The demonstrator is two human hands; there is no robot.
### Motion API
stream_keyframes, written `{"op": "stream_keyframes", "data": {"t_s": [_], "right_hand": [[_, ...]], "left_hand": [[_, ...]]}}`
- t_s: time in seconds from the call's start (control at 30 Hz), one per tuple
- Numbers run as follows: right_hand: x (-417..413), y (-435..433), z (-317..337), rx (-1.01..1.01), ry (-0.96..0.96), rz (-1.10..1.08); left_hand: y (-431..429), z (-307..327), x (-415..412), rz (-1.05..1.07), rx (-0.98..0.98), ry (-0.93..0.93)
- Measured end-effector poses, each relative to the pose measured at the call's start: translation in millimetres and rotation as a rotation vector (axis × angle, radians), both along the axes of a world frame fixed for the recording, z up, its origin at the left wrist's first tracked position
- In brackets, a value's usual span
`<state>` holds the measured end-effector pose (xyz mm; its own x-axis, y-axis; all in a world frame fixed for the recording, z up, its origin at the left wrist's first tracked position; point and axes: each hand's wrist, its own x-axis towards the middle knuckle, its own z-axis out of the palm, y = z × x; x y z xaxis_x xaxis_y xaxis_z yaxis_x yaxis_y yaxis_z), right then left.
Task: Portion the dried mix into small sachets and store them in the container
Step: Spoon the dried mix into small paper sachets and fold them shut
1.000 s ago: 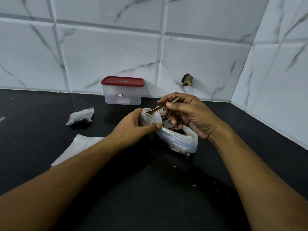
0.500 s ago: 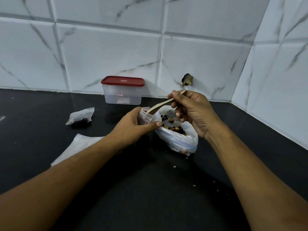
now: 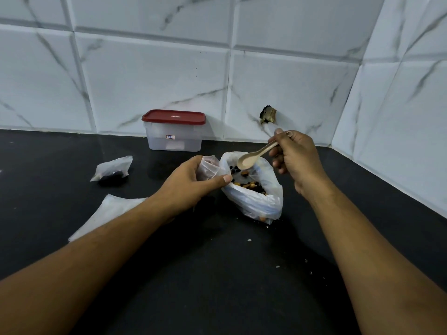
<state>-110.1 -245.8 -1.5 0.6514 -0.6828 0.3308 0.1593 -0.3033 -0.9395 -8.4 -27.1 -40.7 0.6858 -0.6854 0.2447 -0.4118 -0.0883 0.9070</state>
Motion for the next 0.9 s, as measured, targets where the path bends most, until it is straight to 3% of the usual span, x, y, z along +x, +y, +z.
{"op": "stream_keyframes", "data": {"t_s": [0.13, 0.33, 0.43, 0.7, 0.77, 0.9], "right_hand": [[-0.3, -8.2, -6.6, -0.210, 0.124, -0.050], [-3.1, -13.4, -11.4, -0.426, 0.176, 0.056], [-3.1, -10.6, -11.7, -0.632, 0.233, 0.082], [-1.5, -2.2, -9.0, -1.065, 0.351, -0.029], [0.8, 0.7, -11.9, -1.051, 0.374, -0.007], [2.6, 2.1, -13.2, -0.692, 0.237, 0.053]], "left_hand": [[0.1, 0.1, 0.7, -0.001, 0.029, -0.022], [0.3, -0.2, 0.2, 0.003, 0.023, -0.026], [0.7, -0.2, 0.4, 0.007, 0.023, -0.029], [0.2, 0.6, -0.4, 0.009, 0.031, -0.031], [0.1, 0.7, -0.5, 0.013, 0.034, -0.035], [0.9, 0.9, -0.5, 0.011, 0.042, -0.032]]}}
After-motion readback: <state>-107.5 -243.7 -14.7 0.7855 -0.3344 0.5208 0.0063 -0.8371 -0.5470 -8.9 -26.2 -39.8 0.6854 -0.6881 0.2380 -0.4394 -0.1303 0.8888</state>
